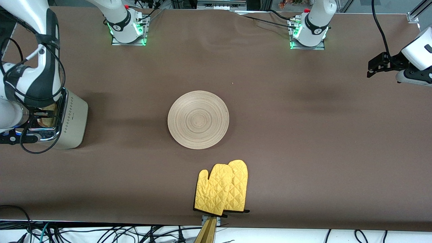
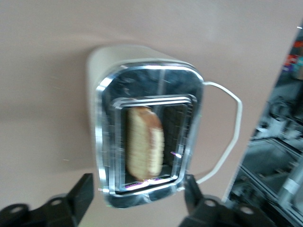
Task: Move plate and put bread in toaster
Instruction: 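Open the right gripper and raise it from the toaster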
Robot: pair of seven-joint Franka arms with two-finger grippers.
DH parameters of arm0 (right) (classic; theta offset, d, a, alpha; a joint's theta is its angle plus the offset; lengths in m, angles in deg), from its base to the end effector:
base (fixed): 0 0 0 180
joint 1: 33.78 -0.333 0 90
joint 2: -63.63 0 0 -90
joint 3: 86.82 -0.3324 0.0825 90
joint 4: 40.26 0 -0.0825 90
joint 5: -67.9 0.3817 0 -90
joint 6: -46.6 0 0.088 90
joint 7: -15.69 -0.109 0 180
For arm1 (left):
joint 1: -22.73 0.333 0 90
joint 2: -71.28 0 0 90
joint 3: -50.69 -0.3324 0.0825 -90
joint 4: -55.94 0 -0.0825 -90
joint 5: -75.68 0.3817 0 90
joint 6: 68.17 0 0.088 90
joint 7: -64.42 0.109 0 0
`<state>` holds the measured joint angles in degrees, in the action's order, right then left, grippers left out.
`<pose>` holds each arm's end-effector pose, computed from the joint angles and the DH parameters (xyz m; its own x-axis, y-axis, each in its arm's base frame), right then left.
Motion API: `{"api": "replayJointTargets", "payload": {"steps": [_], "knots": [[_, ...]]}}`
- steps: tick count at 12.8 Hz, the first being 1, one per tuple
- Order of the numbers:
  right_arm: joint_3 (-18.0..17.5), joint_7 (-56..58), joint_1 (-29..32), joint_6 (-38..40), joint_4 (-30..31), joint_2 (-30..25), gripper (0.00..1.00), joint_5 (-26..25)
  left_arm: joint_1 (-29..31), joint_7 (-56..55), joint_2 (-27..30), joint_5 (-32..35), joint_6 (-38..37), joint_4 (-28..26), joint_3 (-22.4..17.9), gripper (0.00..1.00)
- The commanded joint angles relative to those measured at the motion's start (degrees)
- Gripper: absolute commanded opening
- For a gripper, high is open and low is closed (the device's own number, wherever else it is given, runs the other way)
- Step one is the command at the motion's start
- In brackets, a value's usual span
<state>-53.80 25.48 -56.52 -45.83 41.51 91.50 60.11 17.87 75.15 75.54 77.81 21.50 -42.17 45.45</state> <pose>0.6579 -0.0651 0.4540 0.9585 -0.0141 -0.2846 0.0857 -0.9383 0.3351 0.5238 0.0093 0.6120 0.9806 -0.1801 -0.0776 -0.1819 -0.9832 -0.0161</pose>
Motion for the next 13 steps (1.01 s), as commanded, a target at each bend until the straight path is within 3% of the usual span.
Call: {"api": "replayJointTargets", "payload": {"steps": [1, 3, 4, 6, 10, 12, 13], "knots": [[-0.06, 0.06, 0.06, 2.07, -0.03, -5.01, 1.0, 8.81, -0.24, 0.78, -0.66, -0.99, -1.34, 1.78, -0.12, 1.0], [-0.06, 1.11, -0.03, 6.71, -0.21, -9.48, 1.0, 10.25, -0.24, 0.78, -0.66, -0.99, -1.34, 1.78, -0.12, 1.0], [-1.71, 1.46, -0.47, 6.91, -0.64, -11.5, 1.0, 10.69, -0.24, 0.78, -0.66, -0.99, -1.34, 1.87, -0.12, 1.0], [-4.01, 1.54, -1.34, 7.7, -4.15, -12.23, 1.0, 9.82, -0.41, 0.87, -0.66, -0.9, -1.25, 1.96, -0.12, 1.0], [-4.63, 1.46, -1.79, 14.29, -3.38, -16.26, 1.0, 10.7, -0.41, 4.3, -3.3, -0.9, -1.43, 5.74, -0.12, 1.0], [-5.68, 1.2, -1.53, 11.68, 1.52, -18.54, 1.0, 10.08, -0.41, 3.25, -3.21, -0.99, -1.51, 5.74, -0.03, 1.0], [-9.08, 1.37, 0.74, 6.52, 7.03, -21.17, 1.0, 9.47, -0.32, 1.94, -3.21, -0.99, -1.51, 5.74, -0.12, 1.0]]}}
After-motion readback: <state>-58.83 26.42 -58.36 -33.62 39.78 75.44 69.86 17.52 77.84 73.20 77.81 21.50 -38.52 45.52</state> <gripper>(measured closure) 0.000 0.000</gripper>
